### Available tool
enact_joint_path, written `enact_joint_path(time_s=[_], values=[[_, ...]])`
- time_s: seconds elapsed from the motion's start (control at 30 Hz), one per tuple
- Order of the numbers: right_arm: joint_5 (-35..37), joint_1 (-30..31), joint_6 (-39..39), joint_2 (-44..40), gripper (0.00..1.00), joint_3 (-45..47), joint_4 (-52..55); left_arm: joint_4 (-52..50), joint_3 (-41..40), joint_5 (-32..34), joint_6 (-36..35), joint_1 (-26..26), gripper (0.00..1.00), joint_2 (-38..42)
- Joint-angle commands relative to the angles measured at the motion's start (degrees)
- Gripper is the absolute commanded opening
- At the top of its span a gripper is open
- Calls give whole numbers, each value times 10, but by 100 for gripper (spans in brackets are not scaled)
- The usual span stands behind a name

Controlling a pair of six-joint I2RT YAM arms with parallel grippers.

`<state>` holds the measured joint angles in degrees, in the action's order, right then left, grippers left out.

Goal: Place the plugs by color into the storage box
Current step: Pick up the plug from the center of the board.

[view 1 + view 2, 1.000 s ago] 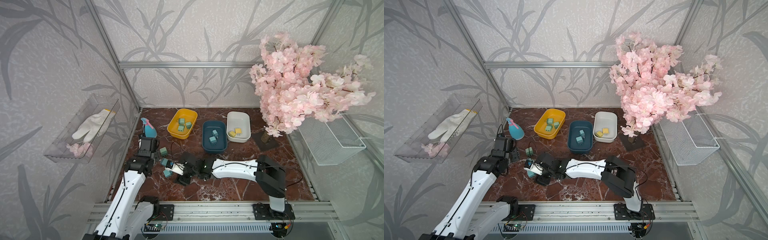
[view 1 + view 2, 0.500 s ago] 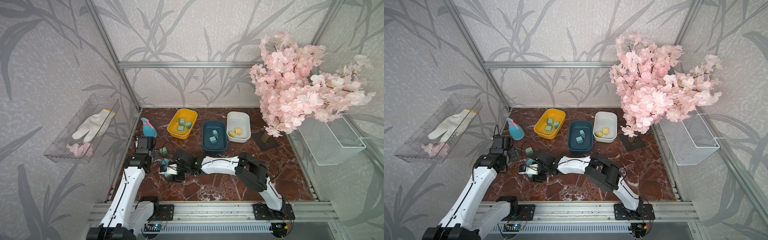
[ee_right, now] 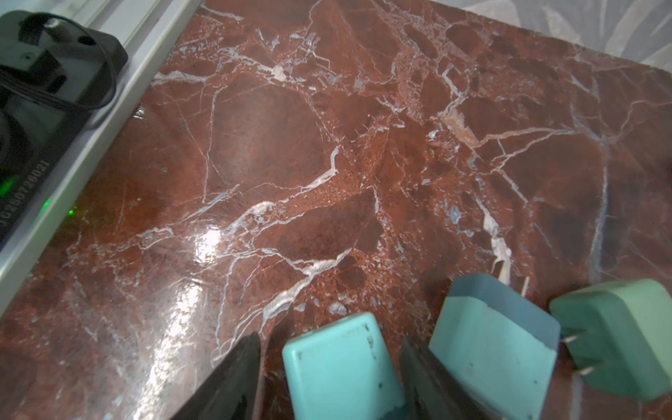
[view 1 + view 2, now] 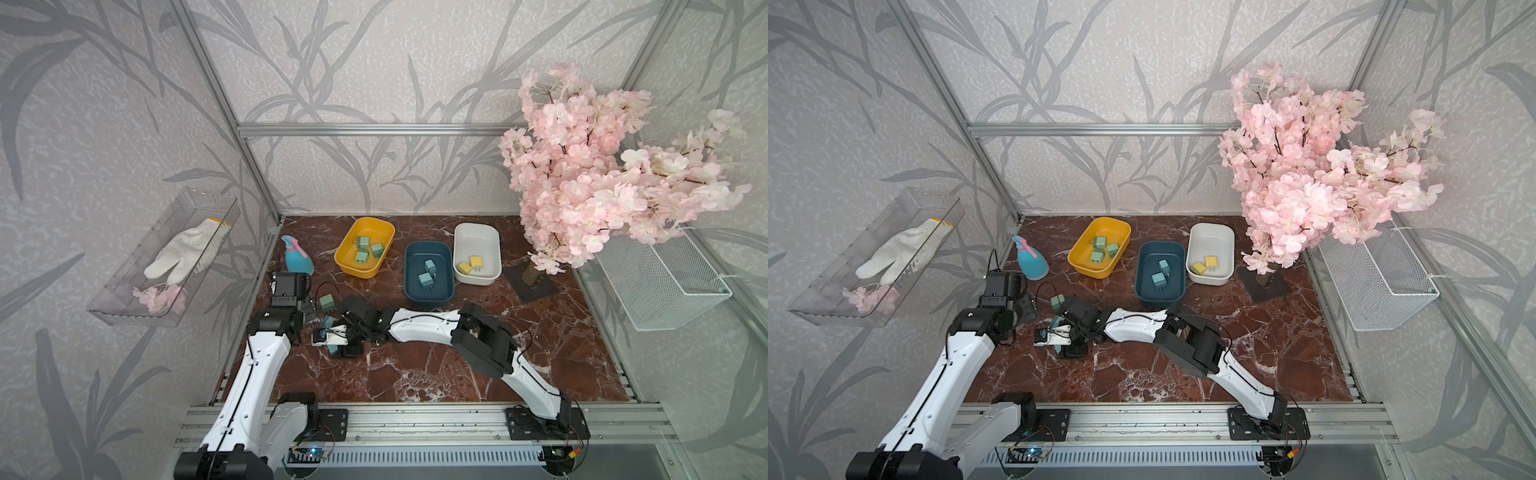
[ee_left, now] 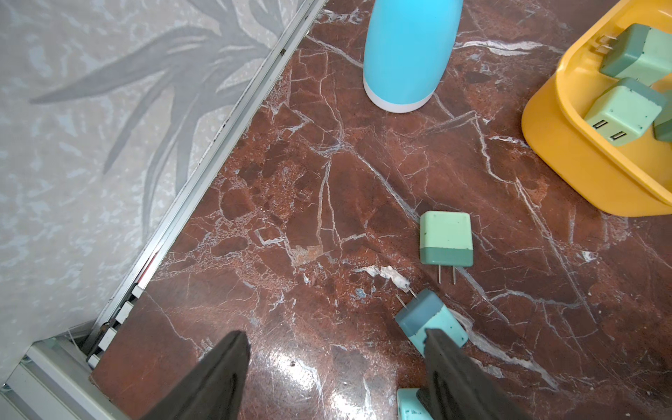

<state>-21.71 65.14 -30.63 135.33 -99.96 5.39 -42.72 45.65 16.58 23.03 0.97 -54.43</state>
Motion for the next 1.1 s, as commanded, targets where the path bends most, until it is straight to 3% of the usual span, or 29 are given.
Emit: enact_joint_path(time_s=[0.0,0.17,0.27,0.6,0.8,1.07], values=[[-26,-5,-7,10,61,-20,32,6,-5,0,5,1,79,8],[-24,-5,-7,2,56,-5,45,7,-5,-2,4,-1,79,11],[-2,-6,-7,-4,61,12,34,9,-6,-8,4,-2,79,12],[18,-4,-1,24,64,-19,47,13,-7,-20,3,-5,79,10],[27,-4,-5,13,56,-5,41,14,-7,-24,0,-7,79,9],[49,-4,15,-54,45,81,-22,15,-7,-21,-3,-7,79,16]])
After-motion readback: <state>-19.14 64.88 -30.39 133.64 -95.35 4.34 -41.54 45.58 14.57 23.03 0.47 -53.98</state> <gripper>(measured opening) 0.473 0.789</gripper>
